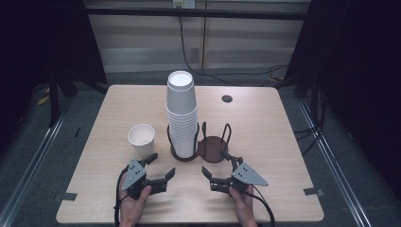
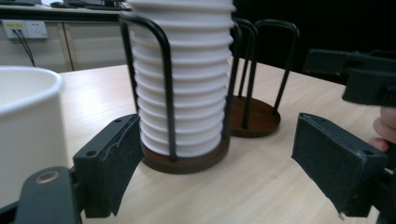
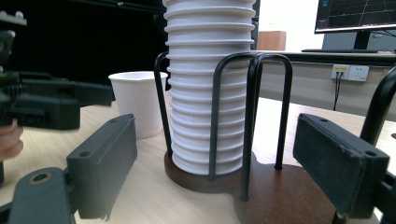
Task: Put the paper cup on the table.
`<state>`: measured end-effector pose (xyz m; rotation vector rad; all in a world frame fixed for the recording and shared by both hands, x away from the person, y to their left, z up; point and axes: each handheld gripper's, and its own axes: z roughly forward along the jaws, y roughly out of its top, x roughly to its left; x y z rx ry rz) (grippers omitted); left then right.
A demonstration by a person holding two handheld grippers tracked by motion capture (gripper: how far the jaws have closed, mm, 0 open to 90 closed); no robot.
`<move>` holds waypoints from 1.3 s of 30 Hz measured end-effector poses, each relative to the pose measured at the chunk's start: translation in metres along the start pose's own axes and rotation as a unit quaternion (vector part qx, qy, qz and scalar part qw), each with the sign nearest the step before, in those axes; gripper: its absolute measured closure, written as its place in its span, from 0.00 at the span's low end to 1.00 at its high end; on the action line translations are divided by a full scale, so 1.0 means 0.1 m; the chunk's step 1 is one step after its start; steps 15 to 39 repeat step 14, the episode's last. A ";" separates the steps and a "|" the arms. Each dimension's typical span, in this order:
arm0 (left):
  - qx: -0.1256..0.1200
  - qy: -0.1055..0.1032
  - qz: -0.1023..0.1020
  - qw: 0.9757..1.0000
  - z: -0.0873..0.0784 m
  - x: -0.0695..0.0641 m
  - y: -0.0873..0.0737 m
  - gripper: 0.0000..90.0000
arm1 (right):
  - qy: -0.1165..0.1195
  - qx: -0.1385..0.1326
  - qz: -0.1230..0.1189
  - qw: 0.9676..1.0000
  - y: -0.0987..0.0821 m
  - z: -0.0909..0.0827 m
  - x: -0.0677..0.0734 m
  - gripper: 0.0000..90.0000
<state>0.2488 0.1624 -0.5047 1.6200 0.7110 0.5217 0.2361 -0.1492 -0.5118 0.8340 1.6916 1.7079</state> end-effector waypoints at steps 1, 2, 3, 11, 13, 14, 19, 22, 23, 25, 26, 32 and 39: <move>-0.006 0.001 -0.004 1.000 0.00 -0.02 -0.01 0.18 | 0.000 0.000 0.000 1.000 0.00 0.00 0.00 0.15; -0.014 0.003 -0.002 1.000 -0.01 -0.01 -0.01 0.18 | 0.000 0.000 0.000 1.000 0.00 0.00 0.00 0.15; -0.015 0.003 -0.002 1.000 -0.01 -0.01 -0.01 0.18 | -0.001 0.000 0.000 1.000 0.00 0.00 0.00 0.15; -0.081 -0.011 0.032 0.996 -0.13 -0.07 -0.08 0.17 | -0.004 0.001 -0.001 1.000 0.00 0.00 0.00 0.15; -0.074 -0.014 0.023 0.997 -0.11 -0.07 -0.08 0.17 | -0.006 0.002 0.000 1.000 0.00 0.00 0.00 0.15; -0.076 -0.011 0.026 0.997 -0.12 -0.07 -0.08 0.17 | -0.008 0.003 0.001 1.000 0.00 0.00 0.01 0.15; -0.076 -0.011 0.026 0.997 -0.12 -0.07 -0.08 0.17 | -0.008 0.003 0.001 1.000 0.00 0.00 0.01 0.15; -0.076 -0.011 0.026 0.997 -0.12 -0.07 -0.08 0.17 | -0.008 0.003 0.001 1.000 0.00 0.00 0.01 0.15; -0.076 -0.011 0.026 0.997 -0.12 -0.07 -0.08 0.17 | -0.008 0.003 0.001 1.000 0.00 0.00 0.01 0.15; -0.076 -0.011 0.026 0.997 -0.12 -0.07 -0.08 0.17 | -0.008 0.003 0.001 1.000 0.00 0.00 0.01 0.15; -0.076 -0.011 0.026 0.997 -0.12 -0.07 -0.08 0.17 | -0.008 0.003 0.001 1.000 0.00 0.00 0.01 0.15; -0.076 -0.011 0.026 0.997 -0.12 -0.07 -0.08 0.17 | -0.008 0.003 0.001 1.000 0.00 0.00 0.01 0.15; -0.076 -0.011 0.026 0.997 -0.12 -0.07 -0.08 0.17 | -0.008 0.003 0.001 1.000 0.00 0.00 0.01 0.15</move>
